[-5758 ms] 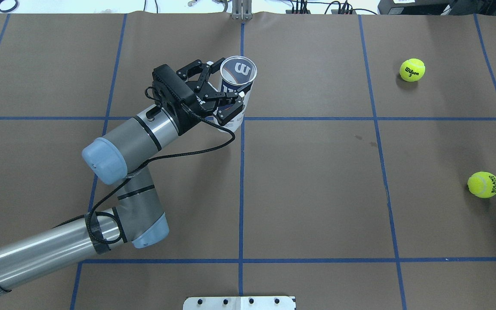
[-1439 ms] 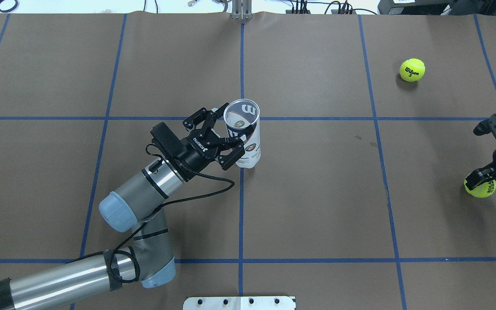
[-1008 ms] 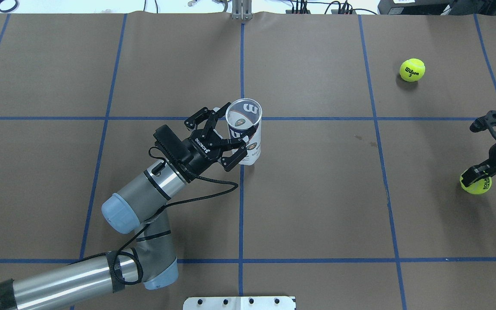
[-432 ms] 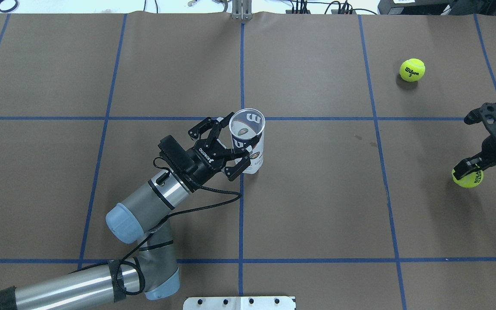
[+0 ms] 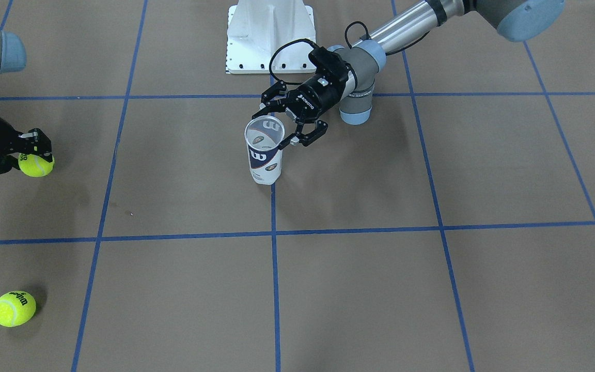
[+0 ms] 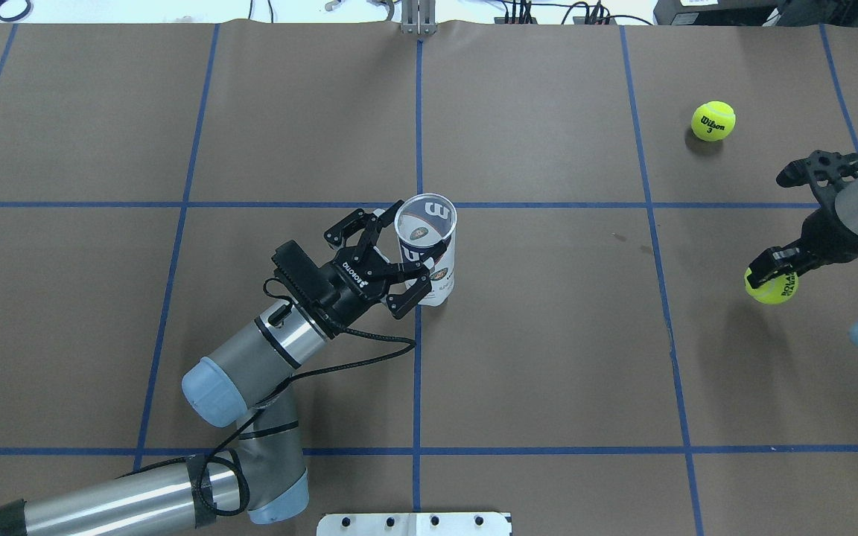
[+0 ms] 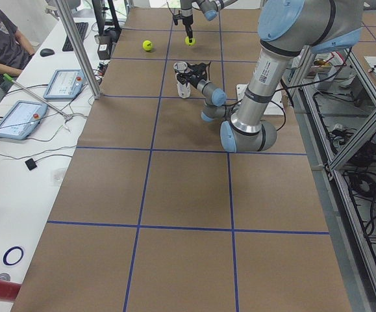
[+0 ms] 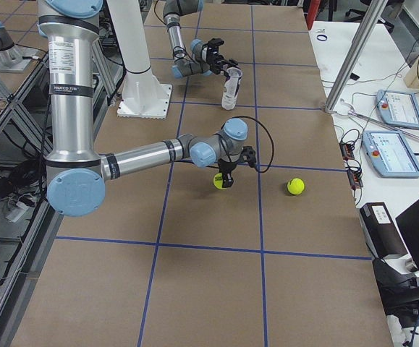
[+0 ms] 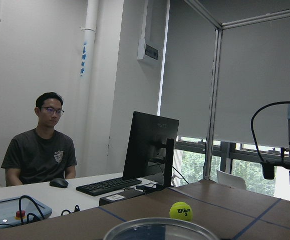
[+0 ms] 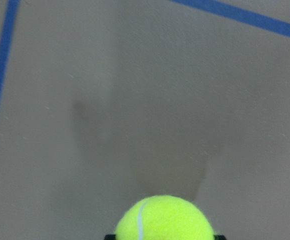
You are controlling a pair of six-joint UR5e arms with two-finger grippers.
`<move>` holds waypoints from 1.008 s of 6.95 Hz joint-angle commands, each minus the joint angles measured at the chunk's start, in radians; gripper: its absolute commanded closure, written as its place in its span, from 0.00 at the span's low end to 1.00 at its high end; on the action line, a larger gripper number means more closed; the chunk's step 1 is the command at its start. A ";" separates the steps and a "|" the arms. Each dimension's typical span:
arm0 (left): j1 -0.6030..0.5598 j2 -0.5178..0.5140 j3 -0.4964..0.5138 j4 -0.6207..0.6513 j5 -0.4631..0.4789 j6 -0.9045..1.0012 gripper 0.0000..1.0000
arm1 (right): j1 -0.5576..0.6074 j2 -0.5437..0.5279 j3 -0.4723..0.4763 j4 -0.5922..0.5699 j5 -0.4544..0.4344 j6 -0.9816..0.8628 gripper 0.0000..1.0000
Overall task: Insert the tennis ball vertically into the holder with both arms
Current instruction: 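Carry the ball with the right gripper over the can's open top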
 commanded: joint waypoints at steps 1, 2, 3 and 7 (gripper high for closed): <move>0.009 0.003 0.001 -0.004 0.008 0.000 0.19 | -0.013 0.092 0.024 -0.002 0.058 0.157 0.78; 0.009 0.003 0.001 -0.004 0.008 0.000 0.18 | -0.033 0.136 0.040 -0.002 0.061 0.247 0.77; 0.009 0.004 0.001 -0.003 0.008 0.000 0.16 | -0.060 0.194 0.053 -0.002 0.063 0.350 0.76; 0.015 0.019 0.001 -0.004 0.008 0.000 0.15 | -0.172 0.412 0.094 -0.008 0.049 0.726 0.74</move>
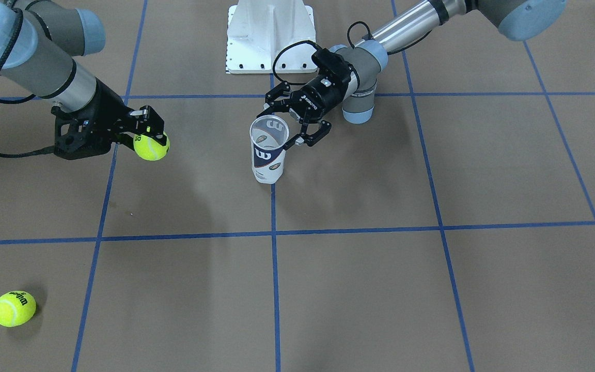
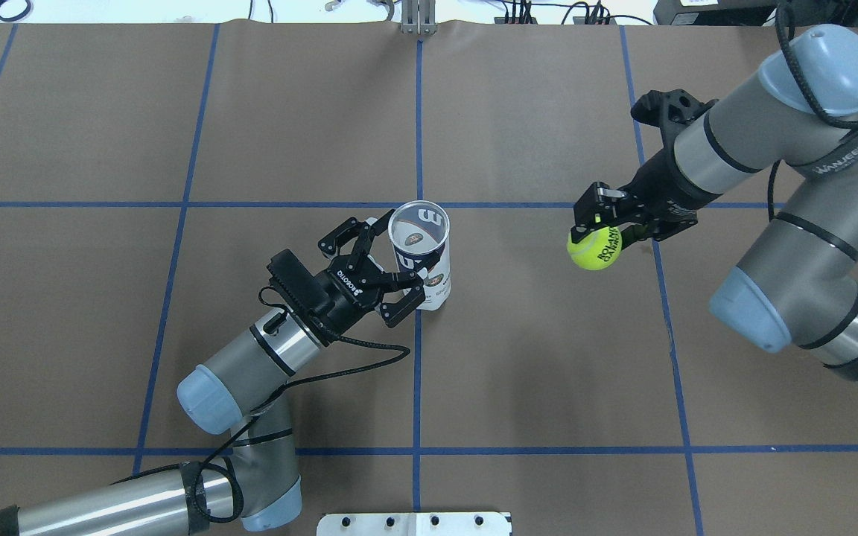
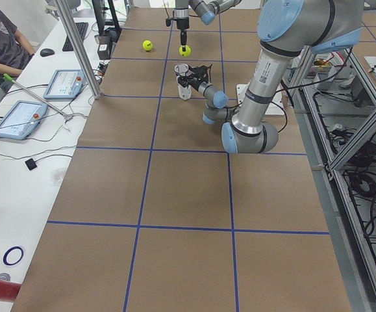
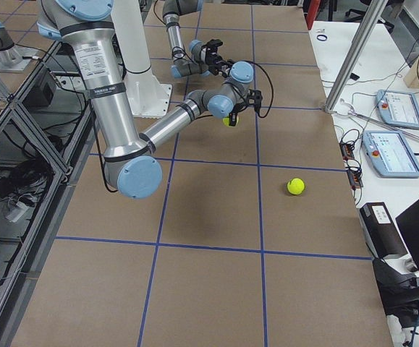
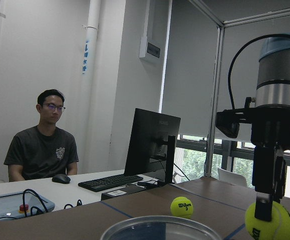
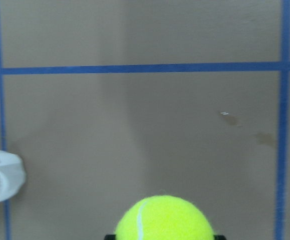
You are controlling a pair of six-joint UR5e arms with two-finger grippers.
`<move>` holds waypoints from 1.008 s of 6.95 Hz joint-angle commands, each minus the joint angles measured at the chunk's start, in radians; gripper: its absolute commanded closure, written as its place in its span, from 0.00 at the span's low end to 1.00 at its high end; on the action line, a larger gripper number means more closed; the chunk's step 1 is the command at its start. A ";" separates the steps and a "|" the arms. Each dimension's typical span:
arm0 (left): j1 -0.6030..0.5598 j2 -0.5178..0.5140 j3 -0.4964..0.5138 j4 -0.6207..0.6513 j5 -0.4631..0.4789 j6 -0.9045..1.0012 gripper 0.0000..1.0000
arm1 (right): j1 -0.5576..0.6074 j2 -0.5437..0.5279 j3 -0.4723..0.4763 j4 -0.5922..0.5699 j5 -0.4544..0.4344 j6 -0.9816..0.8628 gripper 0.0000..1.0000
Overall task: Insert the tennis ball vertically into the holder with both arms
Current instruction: 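Carry the ball with the right gripper over the can's open top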
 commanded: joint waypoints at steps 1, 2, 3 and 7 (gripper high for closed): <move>0.002 0.002 0.000 0.000 0.000 0.000 0.14 | -0.036 0.113 0.005 -0.004 -0.004 0.171 0.74; 0.002 0.000 0.000 0.000 0.000 0.000 0.13 | -0.036 0.144 0.005 -0.005 -0.004 0.199 0.74; 0.004 0.002 0.000 0.000 0.002 0.000 0.13 | -0.042 0.181 0.001 -0.007 -0.004 0.228 0.74; 0.007 0.000 -0.002 0.002 0.002 0.000 0.13 | -0.102 0.340 -0.037 -0.115 -0.101 0.281 0.74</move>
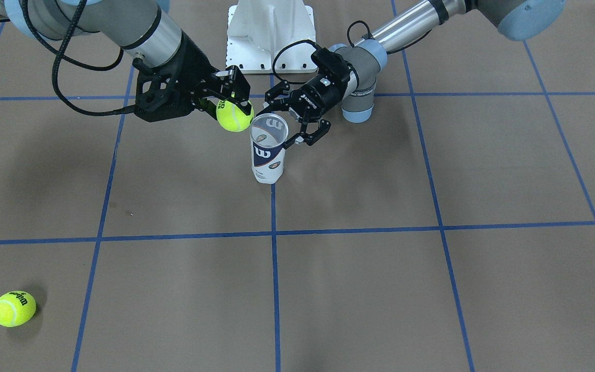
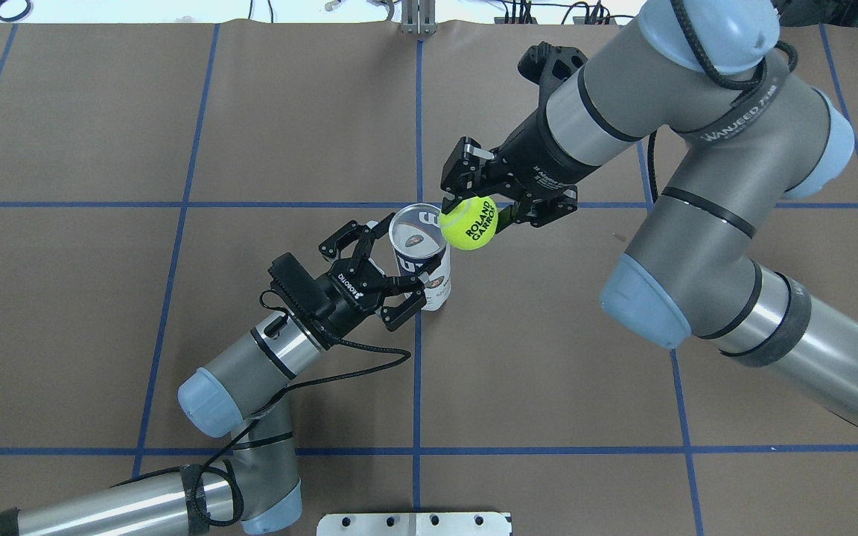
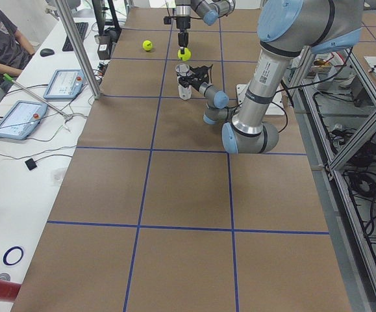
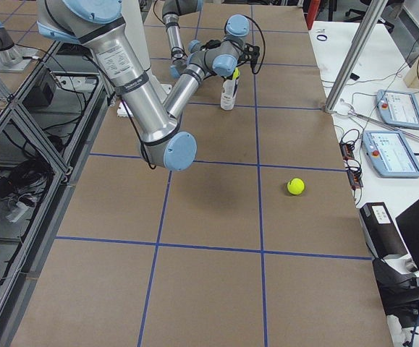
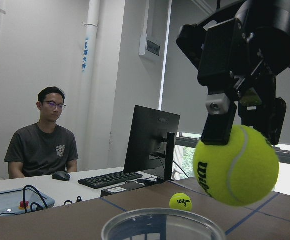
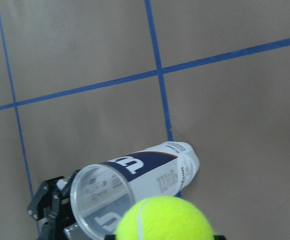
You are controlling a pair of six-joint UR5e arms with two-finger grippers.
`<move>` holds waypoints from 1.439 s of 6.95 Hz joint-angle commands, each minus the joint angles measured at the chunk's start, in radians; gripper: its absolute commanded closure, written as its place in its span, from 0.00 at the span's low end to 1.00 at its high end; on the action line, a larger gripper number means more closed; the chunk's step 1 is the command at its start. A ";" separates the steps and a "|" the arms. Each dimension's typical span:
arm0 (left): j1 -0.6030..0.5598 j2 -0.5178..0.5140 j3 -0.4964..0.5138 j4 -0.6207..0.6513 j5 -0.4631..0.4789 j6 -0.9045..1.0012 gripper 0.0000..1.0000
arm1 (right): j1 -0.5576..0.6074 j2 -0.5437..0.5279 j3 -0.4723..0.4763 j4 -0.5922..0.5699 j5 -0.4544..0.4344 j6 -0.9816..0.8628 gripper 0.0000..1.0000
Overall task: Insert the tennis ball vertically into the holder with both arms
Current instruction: 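Carry the ball with the right gripper over the can's open top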
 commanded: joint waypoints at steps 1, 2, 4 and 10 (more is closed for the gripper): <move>0.001 0.000 0.001 -0.001 0.000 0.000 0.14 | -0.034 0.067 -0.031 -0.057 -0.057 0.004 0.74; 0.001 0.000 0.001 -0.001 0.000 0.000 0.14 | -0.045 0.074 -0.038 -0.057 -0.076 0.004 0.74; 0.001 0.000 0.000 0.000 0.000 0.000 0.16 | -0.050 0.075 -0.044 -0.057 -0.081 0.004 0.74; 0.003 0.000 0.000 0.000 0.000 0.002 0.17 | -0.067 0.080 -0.054 -0.057 -0.110 0.003 0.74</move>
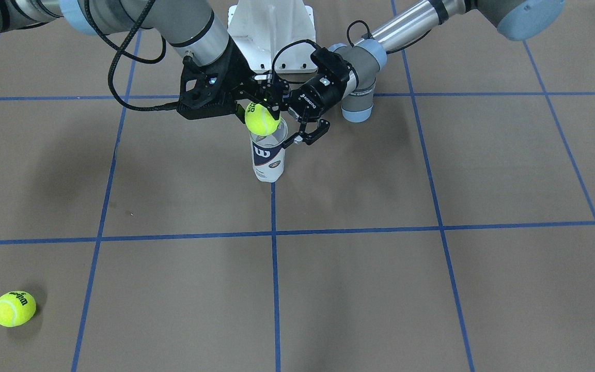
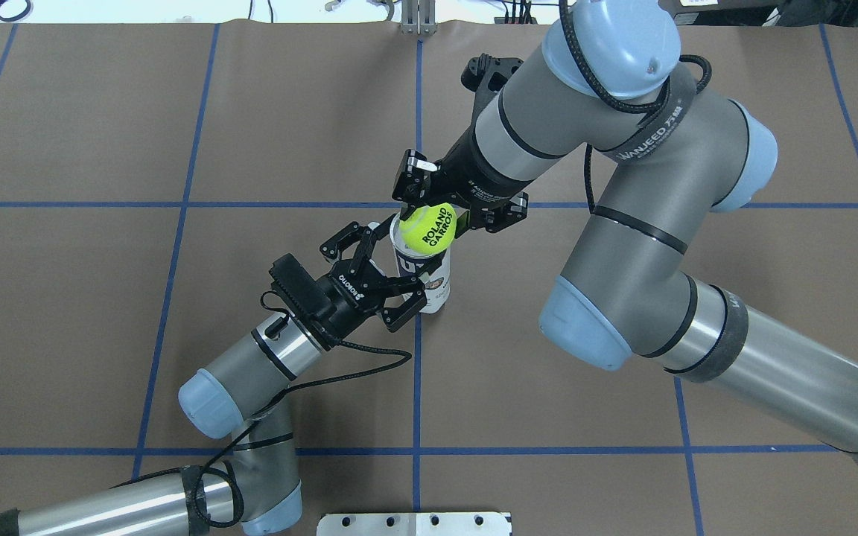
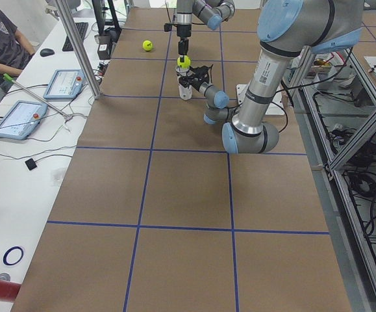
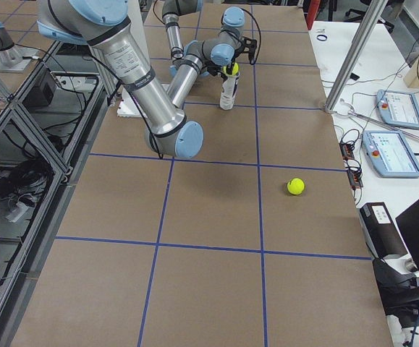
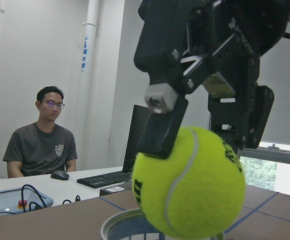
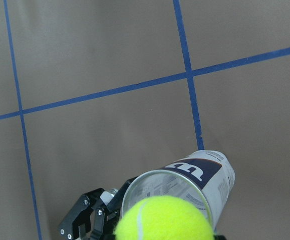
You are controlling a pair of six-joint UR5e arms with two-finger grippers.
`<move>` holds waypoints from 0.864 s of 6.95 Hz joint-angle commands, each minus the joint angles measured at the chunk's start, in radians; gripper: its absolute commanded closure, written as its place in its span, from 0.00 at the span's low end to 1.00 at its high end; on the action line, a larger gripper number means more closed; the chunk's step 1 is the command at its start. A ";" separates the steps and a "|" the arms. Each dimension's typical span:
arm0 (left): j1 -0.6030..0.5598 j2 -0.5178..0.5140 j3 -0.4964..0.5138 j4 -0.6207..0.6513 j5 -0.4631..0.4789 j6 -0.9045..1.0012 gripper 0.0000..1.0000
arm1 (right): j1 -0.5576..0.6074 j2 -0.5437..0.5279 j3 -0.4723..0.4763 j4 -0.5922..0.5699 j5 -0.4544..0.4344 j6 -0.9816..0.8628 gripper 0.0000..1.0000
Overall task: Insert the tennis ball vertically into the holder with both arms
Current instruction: 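Lower the ball into the can and open the right gripper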
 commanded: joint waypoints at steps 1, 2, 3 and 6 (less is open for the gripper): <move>0.002 0.000 0.000 0.000 0.000 0.000 0.17 | -0.001 0.024 -0.036 0.000 -0.001 -0.001 0.74; 0.001 0.000 0.000 0.000 0.000 0.000 0.17 | -0.001 0.028 -0.045 0.000 -0.001 -0.001 0.73; 0.001 0.000 0.000 0.000 0.000 0.000 0.17 | -0.001 0.026 -0.045 0.000 -0.001 -0.001 0.71; 0.002 -0.002 0.000 -0.002 0.006 0.000 0.17 | -0.001 0.014 -0.039 0.000 -0.001 -0.001 0.00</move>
